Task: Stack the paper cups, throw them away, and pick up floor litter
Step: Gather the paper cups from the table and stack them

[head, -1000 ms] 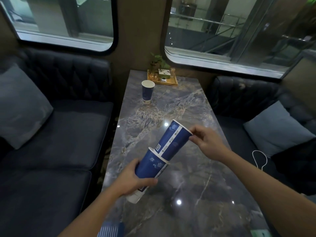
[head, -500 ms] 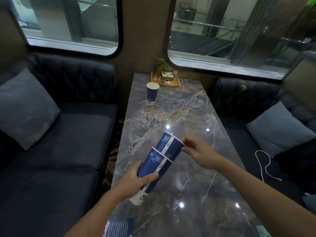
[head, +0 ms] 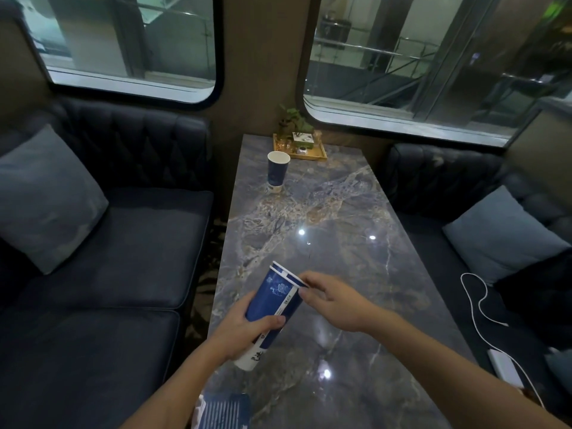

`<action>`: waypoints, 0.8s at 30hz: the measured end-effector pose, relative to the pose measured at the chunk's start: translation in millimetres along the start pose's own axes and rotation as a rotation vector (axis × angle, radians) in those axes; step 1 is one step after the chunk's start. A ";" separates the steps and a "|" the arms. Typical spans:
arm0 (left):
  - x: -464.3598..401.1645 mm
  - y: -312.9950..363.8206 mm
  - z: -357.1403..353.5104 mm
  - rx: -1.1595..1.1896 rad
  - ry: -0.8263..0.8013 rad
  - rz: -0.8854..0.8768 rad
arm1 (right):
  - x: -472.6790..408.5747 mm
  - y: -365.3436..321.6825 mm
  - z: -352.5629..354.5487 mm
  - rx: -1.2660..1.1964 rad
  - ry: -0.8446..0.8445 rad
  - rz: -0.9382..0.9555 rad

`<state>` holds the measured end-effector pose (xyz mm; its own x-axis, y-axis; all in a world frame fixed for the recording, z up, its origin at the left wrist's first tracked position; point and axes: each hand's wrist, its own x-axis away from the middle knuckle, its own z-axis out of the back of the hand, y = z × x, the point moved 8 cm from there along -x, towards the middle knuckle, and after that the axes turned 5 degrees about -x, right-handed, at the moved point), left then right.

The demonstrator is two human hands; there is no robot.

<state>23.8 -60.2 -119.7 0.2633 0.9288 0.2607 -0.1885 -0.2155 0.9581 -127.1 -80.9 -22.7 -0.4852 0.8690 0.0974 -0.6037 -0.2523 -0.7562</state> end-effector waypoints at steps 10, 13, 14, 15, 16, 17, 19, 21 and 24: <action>-14.2 0.9 10.2 0.012 0.007 0.008 | -16.8 8.4 -7.1 -0.001 0.042 -0.031; -18.2 1.3 15.5 0.011 0.021 -0.007 | -26.8 12.3 -8.6 0.006 0.028 -0.038; -19.6 0.8 17.6 0.009 0.026 -0.008 | -31.0 13.9 -9.1 0.010 0.024 -0.040; -21.2 0.6 19.5 0.006 0.032 -0.009 | -35.2 15.4 -9.2 0.009 0.020 -0.039; -22.9 0.0 21.3 0.002 0.036 -0.008 | -39.9 17.6 -9.3 0.005 0.015 -0.038; -25.5 -1.3 23.6 -0.001 0.044 -0.004 | -44.6 19.1 -8.8 0.003 0.010 -0.033; -32.9 -5.2 29.4 -0.006 0.063 0.004 | -55.1 20.9 -7.0 0.007 0.001 -0.016; -42.5 -8.7 36.2 -0.009 0.081 0.003 | -67.8 23.9 -4.2 0.005 -0.008 -0.011; -57.5 -12.2 48.1 -0.023 0.123 0.022 | -89.9 30.5 1.8 -0.023 -0.015 -0.020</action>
<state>56.4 -125.5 -140.7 0.1411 0.9541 0.2643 -0.2154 -0.2310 0.9488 -103.0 -167.5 -53.3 -0.4825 0.8673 0.1221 -0.5988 -0.2249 -0.7687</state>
